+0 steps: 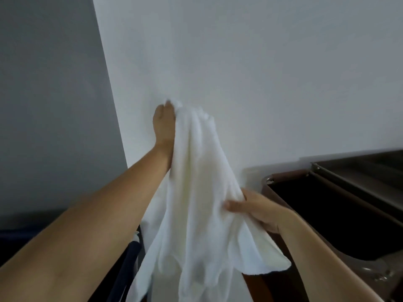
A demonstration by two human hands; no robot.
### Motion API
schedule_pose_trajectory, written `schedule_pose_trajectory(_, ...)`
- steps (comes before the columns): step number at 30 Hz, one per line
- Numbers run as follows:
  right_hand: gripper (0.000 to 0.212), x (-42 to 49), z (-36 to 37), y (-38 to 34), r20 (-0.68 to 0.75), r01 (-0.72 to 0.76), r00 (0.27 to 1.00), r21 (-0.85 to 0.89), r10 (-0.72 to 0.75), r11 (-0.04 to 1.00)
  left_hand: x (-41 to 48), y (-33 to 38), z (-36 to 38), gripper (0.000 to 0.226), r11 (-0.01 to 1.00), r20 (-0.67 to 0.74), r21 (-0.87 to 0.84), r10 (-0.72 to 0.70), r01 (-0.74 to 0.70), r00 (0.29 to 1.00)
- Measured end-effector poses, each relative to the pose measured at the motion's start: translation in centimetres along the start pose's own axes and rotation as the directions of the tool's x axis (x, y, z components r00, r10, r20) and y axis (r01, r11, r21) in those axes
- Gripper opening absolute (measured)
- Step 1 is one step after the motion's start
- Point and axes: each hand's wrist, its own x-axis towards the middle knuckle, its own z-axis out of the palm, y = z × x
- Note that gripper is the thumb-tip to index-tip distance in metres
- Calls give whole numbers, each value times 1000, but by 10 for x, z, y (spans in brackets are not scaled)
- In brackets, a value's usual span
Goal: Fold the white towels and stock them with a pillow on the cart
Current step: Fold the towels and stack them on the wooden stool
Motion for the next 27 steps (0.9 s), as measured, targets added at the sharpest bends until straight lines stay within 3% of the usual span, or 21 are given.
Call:
schedule_pose_trajectory(1, 62, 2, -4, 22, 21, -127, 992, -3, 127, 992, -3, -15, -6, 32, 998, -39, 47, -41, 43, 998)
schedule_pose_trajectory(3, 58, 6, -3, 65, -27, -342, 939, -177, 343, 923, -13, -45, -17, 26, 996, -124, 2, -88, 89, 988)
schedule_pose_trajectory(5, 42, 13, 0, 101, -161, -438, 899, -345, 408, 830, -15, -55, -26, 25, 989, -197, -64, -145, 135, 970)
schedule_pose_trajectory(6, 31, 15, 2, 113, -236, -472, 880, -332, 412, 817, -12, -52, -28, 27, 985, -222, -75, -167, 154, 961)
schedule_pose_trajectory(8, 17, 18, 3, 125, -366, -438, 857, -146, 363, 887, -9, -46, -32, 29, 989, -238, -70, -141, 128, 961)
schedule_pose_trajectory(10, 24, 20, -2, 120, -402, -271, 863, 142, 306, 952, -8, -42, -34, 33, 996, -237, -42, -88, 80, 967)
schedule_pose_trajectory(12, 26, 25, -9, 113, -483, -60, 844, 348, 234, 936, -11, -42, -36, 33, 997, -212, -38, -68, 62, 975)
schedule_pose_trajectory(14, 26, 35, -22, 112, -667, 9, 713, 320, 218, 947, -17, -39, -36, 32, 997, -204, -66, -60, 48, 977)
schedule_pose_trajectory(16, 28, 40, -38, 124, -825, -154, 512, 186, 240, 970, -18, -29, -38, 27, 995, -194, -99, 7, -27, 981)
schedule_pose_trajectory(17, 26, 39, -45, 137, -853, -297, 461, 113, 246, 948, -15, -23, -39, 25, 992, -184, -87, 70, -87, 980)
schedule_pose_trajectory(19, 21, 37, -52, 160, -802, -613, 524, -122, 286, 780, -4, -13, -46, 20, 981, -108, -27, 189, -193, 976)
schedule_pose_trajectory(21, 22, 49, -52, 164, -717, -675, 654, -411, 240, 612, 4, -15, -55, 19, 977, 44, 40, 210, -211, 977)
schedule_pose_trajectory(22, 23, 55, -44, 150, -667, -607, 726, -506, 168, 613, 1, -19, -57, 19, 978, 165, 79, 177, -192, 970)
schedule_pose_trajectory(24, 34, 63, -18, 110, -582, -313, 811, -524, -65, 792, -10, -43, -58, 21, 975, 446, 158, 70, -156, 892)
schedule_pose_trajectory(25, 39, 63, -2, 86, -561, -144, 810, -477, -174, 867, -17, -57, -58, 23, 962, 549, 222, 11, -158, 836)
schedule_pose_trajectory(27, 41, 59, 26, 46, -500, 143, 793, -402, -347, 904, -32, -76, -61, 33, 907, 646, 362, -79, -214, 759)
